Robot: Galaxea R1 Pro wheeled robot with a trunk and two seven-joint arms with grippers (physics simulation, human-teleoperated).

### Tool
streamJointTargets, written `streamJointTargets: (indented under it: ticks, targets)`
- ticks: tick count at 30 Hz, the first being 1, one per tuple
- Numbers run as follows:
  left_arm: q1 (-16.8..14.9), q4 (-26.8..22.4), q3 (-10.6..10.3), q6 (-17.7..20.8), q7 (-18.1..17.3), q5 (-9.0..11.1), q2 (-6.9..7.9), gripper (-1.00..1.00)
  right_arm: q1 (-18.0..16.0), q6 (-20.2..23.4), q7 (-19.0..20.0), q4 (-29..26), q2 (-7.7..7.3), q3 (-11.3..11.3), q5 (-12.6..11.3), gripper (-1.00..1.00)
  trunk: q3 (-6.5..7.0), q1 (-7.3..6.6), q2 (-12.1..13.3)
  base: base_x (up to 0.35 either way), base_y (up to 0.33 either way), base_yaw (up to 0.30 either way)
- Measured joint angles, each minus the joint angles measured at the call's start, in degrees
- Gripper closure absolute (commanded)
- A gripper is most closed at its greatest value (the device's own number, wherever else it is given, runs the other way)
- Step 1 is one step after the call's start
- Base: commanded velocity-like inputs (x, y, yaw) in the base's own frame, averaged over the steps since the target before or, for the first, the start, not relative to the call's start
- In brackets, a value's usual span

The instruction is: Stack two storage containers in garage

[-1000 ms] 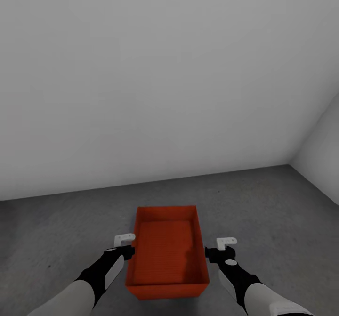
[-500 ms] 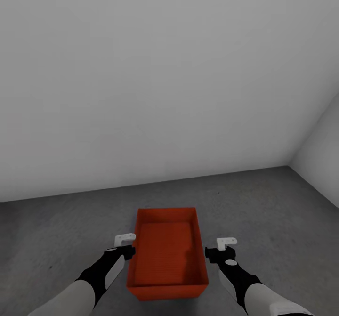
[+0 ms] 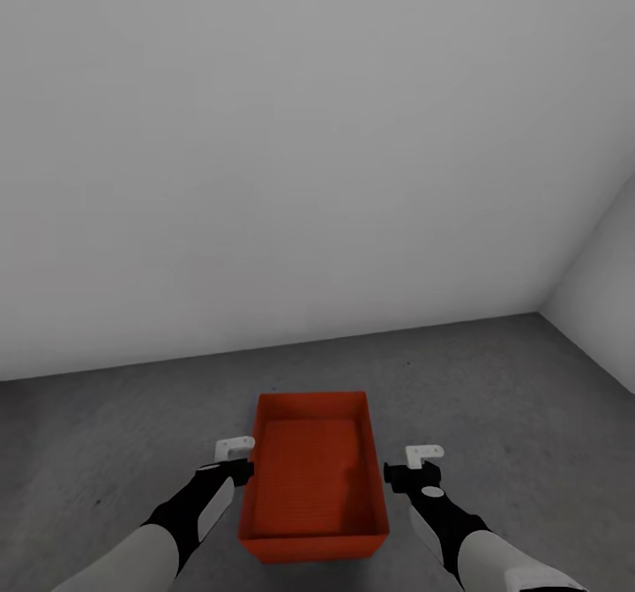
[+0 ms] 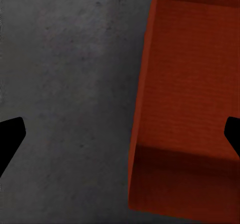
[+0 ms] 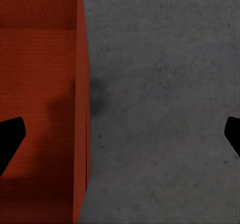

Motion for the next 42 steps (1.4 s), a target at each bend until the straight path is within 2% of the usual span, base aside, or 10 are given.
streamJointTargets:
  ticks: [42]
  targets:
    - [0.0,0.2,0.01,-0.01,0.13,0.01,-0.15,-1.0,0.0,0.02,-0.42,0.0,0.02,0.04,0.07,-1.0,7.55,-9.23,16.86,0.0,0.0,0.0]
